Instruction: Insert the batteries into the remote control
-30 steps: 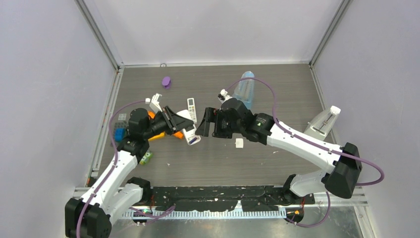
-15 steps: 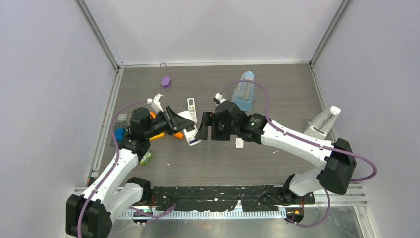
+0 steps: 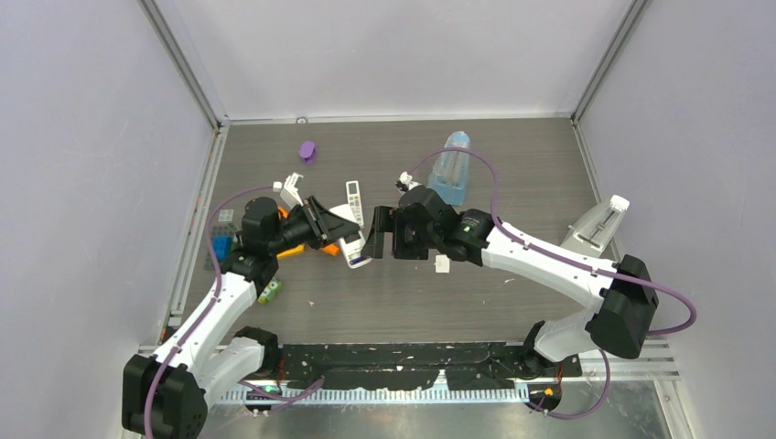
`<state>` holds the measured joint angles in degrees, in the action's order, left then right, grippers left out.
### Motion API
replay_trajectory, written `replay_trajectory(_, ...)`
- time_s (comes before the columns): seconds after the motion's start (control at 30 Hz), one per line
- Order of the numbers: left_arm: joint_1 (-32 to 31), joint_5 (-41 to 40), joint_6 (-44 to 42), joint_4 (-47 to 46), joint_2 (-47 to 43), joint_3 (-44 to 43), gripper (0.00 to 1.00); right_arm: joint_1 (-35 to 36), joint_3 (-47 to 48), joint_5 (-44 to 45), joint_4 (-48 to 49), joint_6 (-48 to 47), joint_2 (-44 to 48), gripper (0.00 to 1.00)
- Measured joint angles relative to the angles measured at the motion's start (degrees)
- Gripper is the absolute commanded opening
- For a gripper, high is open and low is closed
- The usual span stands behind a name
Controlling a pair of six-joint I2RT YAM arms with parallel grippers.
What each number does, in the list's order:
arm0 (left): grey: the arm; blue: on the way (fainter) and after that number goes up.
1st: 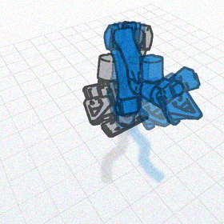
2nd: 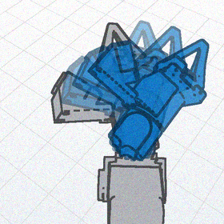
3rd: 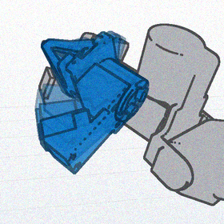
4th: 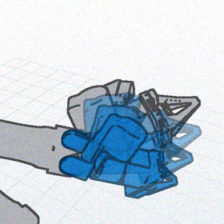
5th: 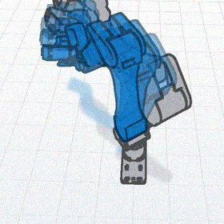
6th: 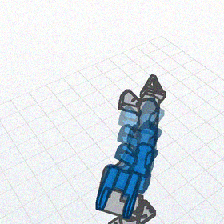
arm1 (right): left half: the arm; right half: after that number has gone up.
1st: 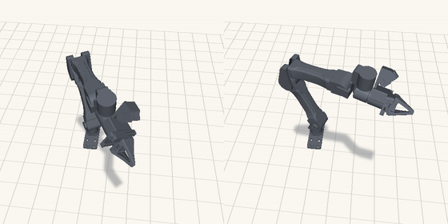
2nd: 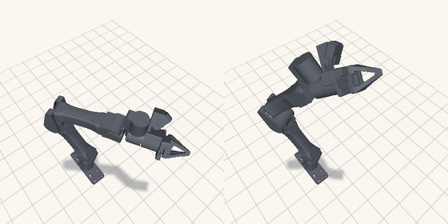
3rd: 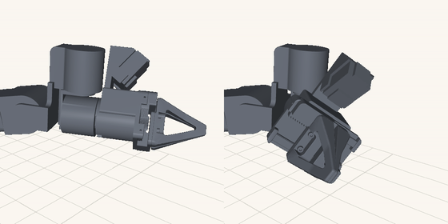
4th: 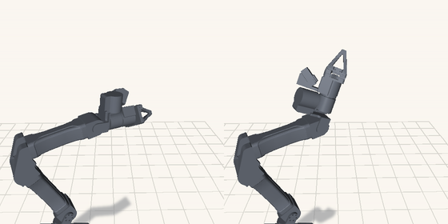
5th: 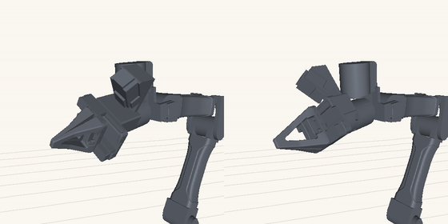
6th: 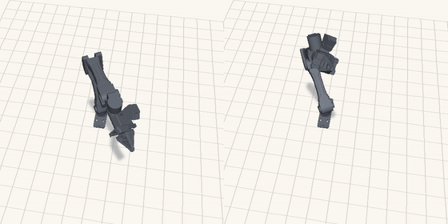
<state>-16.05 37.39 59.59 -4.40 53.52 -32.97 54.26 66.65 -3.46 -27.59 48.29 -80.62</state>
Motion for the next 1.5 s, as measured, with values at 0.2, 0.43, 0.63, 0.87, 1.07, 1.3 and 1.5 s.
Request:
replay_trajectory(0.2,0.0,0.3,0.0,0.0,0.3,0.0,0.0,0.0,0.2,-0.5,-0.2,0.0,0.9,0.96)
replay_trajectory(0.43,0.0,1.2,0.0,0.3,1.3,-0.6,0.0,0.0,-0.9,-5.9,5.9,0.3,4.1,0.96)
replay_trajectory(0.63,0.0,2.0,0.3,0.3,1.5,-0.8,0.0,0.0,-2.4,-11.6,10.0,0.6,3.6,0.95)
replay_trajectory(0.87,0.0,3.5,1.4,0.1,2.4,-0.9,0.0,0.0,-2.7,-14.2,10.9,0.1,2.4,0.99)
replay_trajectory(1.07,0.0,4.5,2.4,-0.2,3.2,-0.9,0.0,0.0,-2.7,-15.1,10.9,-0.6,1.3,0.8)
replay_trajectory(1.3,0.0,5.3,3.3,-1.0,3.5,-0.9,0.0,0.0,-2.7,-15.5,10.7,-1.2,0.4,0.63)
replay_trajectory(1.5,0.0,5.9,3.3,-1.3,3.6,-0.9,0.0,0.0,-2.7,-15.3,10.1,-1.5,0.3,0.54)
